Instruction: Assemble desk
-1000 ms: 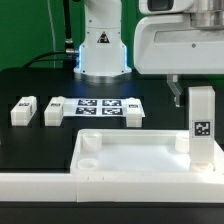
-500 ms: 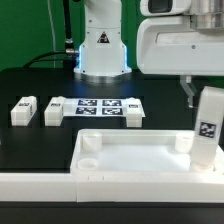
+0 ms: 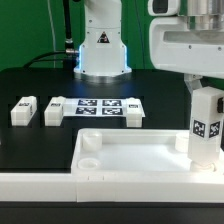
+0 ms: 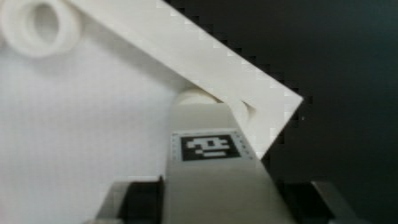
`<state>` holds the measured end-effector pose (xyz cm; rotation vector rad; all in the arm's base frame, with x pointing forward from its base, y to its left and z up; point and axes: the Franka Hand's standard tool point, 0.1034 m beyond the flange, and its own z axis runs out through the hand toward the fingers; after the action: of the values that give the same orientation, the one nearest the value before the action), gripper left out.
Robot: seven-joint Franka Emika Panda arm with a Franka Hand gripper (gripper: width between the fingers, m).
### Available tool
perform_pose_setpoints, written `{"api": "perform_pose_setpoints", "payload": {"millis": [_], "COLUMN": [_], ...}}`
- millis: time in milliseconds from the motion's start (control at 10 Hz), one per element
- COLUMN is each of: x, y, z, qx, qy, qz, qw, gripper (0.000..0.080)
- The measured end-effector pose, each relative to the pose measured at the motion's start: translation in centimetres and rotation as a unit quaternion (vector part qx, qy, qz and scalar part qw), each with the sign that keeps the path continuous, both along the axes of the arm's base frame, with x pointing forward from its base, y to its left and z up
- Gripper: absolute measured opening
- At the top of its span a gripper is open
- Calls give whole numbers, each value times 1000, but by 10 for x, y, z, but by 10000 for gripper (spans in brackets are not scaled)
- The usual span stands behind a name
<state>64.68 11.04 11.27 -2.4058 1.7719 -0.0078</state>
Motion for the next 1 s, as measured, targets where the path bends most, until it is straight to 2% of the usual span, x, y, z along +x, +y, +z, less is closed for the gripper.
{"api": "perform_pose_setpoints", "payload": {"millis": [100,300,400,500,600,700,800,1000], "x": [-1,-3,-3,-3,-3,-5,-6,-4], "y": [4,3,5,5,4,-1,-5,-4], "z": [-1,0,-1,-1,-1,-1,-1,-2], "qx": [8,17,17,14,11,-1,-12,-18], "qy": [-4,-14,-14,-17,-18,-14,-5,-14], "qz": [-64,-99,-97,-74,-58,51,163,240], "qw": [998,995,995,997,998,999,986,970], "gripper": [297,297,379,514,514,621,641,648]}}
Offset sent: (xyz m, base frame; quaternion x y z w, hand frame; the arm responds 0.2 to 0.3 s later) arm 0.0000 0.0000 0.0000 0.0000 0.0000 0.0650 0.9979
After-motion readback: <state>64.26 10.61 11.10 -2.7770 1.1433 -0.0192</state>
